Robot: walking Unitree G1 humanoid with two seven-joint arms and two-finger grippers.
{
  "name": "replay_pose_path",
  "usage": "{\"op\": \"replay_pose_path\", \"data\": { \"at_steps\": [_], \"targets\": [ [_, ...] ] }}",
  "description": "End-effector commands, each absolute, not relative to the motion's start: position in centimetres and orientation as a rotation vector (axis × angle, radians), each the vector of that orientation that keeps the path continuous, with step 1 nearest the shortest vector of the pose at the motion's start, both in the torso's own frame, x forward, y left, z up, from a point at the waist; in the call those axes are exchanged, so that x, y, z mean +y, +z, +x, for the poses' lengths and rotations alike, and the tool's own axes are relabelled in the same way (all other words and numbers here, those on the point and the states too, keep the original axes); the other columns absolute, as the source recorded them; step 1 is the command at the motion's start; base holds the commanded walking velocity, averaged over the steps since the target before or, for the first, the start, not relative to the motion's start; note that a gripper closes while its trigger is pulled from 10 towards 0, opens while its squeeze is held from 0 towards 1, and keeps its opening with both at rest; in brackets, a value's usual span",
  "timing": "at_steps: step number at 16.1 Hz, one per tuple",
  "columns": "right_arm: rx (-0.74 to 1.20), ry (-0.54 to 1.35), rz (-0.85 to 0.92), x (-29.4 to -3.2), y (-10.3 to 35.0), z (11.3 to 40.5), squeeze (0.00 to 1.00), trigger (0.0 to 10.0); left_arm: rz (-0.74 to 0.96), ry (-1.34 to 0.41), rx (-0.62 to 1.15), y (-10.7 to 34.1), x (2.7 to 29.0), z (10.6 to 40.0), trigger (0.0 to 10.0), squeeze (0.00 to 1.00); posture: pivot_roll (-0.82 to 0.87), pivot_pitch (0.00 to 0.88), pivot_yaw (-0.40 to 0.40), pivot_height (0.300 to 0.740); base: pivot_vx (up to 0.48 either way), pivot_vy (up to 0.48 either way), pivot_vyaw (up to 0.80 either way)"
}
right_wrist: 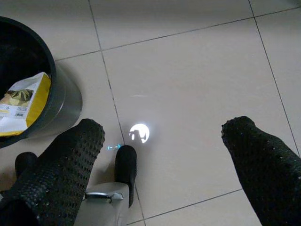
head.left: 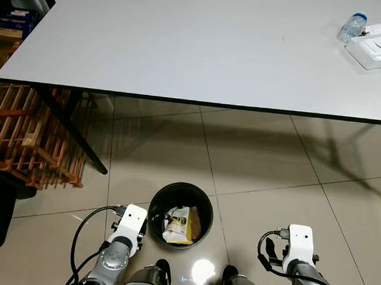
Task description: Picking trash to rubbish bin
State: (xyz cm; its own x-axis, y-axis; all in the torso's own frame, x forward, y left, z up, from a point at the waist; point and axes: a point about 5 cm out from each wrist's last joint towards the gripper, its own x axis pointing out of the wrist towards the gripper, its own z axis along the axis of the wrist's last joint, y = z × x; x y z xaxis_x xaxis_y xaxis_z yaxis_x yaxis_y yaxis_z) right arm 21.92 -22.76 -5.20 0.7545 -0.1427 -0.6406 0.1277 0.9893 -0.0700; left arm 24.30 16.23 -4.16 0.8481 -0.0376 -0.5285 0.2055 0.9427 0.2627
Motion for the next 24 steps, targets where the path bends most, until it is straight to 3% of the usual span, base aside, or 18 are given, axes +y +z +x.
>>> {"op": "replay_pose_path", "data": {
  "at_steps": [1, 4, 15, 24],
  "targets": [
    [0.718, -0.154, -0.012, -22.74, -5.62, 21.22, 0.00, 10.0, 0.317, -0.125, 0.569, -4.71, 16.60, 23.45, 10.0, 0.00, 0.02, 0.262, 0.066, 0.740, 0.000, 0.000, 0.00],
    [0.720, -0.153, -0.012, -22.76, -5.68, 21.10, 0.00, 10.0, 0.315, -0.125, 0.569, -4.75, 16.58, 23.38, 10.0, 0.00, 0.02, 0.266, 0.064, 0.740, 0.000, 0.000, 0.00],
    [0.730, -0.152, -0.012, -22.66, -5.85, 20.86, 0.00, 10.0, 0.311, -0.119, 0.569, -4.77, 16.68, 23.32, 10.0, 0.00, 0.02, 0.267, 0.065, 0.740, -0.294, 0.000, 0.00],
    [0.732, -0.146, -0.011, -22.59, -5.87, 20.88, 0.00, 10.0, 0.300, -0.104, 0.554, -4.45, 16.71, 23.77, 10.0, 0.00, 0.03, 0.261, 0.062, 0.740, 0.000, 0.000, 0.00]
  ]
}}
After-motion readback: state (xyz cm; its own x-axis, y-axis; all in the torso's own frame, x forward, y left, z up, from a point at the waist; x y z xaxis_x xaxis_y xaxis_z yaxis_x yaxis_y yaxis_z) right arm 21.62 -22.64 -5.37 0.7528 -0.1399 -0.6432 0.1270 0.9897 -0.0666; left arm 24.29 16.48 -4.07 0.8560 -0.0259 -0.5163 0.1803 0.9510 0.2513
